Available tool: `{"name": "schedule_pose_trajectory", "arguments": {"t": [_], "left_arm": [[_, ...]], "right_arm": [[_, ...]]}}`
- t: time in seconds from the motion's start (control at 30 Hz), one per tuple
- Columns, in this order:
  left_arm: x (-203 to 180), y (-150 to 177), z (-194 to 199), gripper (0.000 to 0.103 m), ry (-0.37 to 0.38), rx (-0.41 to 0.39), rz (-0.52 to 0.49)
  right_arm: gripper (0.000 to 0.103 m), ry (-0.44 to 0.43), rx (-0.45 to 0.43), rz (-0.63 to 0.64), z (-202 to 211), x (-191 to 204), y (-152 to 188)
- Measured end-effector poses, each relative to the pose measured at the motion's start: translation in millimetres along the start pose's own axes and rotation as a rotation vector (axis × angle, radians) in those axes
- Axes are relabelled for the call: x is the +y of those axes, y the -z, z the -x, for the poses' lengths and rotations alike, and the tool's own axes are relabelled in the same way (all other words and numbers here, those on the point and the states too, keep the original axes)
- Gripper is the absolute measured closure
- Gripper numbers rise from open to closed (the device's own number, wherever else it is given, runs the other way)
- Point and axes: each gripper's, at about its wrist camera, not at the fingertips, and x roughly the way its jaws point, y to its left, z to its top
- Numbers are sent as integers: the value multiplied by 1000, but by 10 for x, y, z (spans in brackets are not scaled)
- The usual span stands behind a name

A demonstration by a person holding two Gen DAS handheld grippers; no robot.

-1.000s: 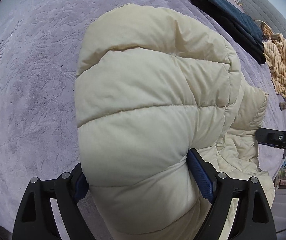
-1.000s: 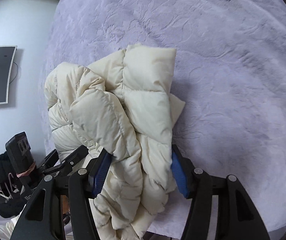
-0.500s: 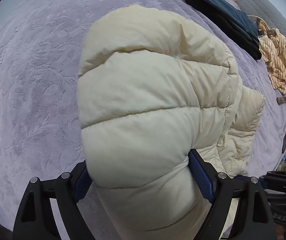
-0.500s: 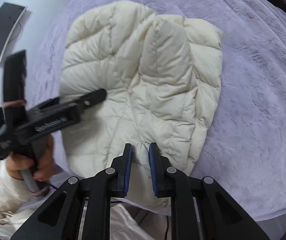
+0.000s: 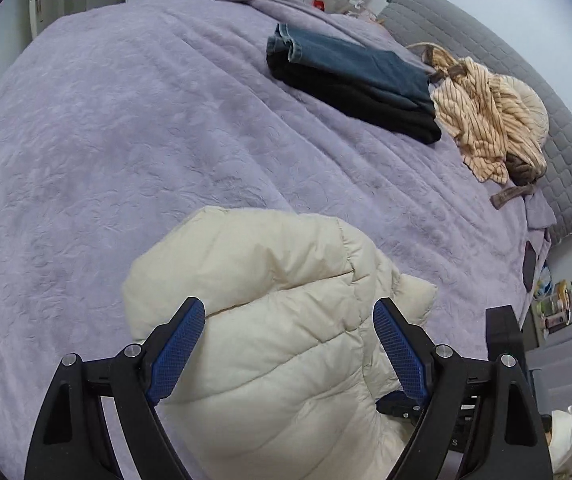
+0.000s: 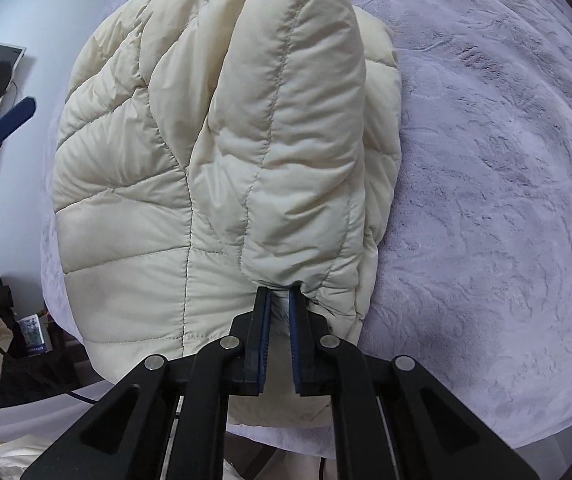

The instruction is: Fold large clothes

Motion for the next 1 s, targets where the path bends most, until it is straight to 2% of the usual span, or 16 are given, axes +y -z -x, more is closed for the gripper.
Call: {"name": "schedule_pose_trajectory", "arguments": {"t": [0.13, 0.2, 0.33, 0.8, 1.0], "left_arm": [[63, 57, -618, 16, -37, 97, 19], [84, 83, -793, 16, -45, 112, 17], [90, 136, -1023, 16, -68, 133, -2], [100, 196, -1176, 16, -86, 124, 2], [85, 198, -1126, 16, -92, 121, 1]], "right_arm": [[95, -10, -12, -62, -241, -333, 4], [96, -51, -16, -106, -300, -457, -1], [96, -61, -17, -113, -382, -557, -38], [96, -73, 6, -108, -422, -668, -74], [96, -81, 16, -127, -416, -729, -301]]}}
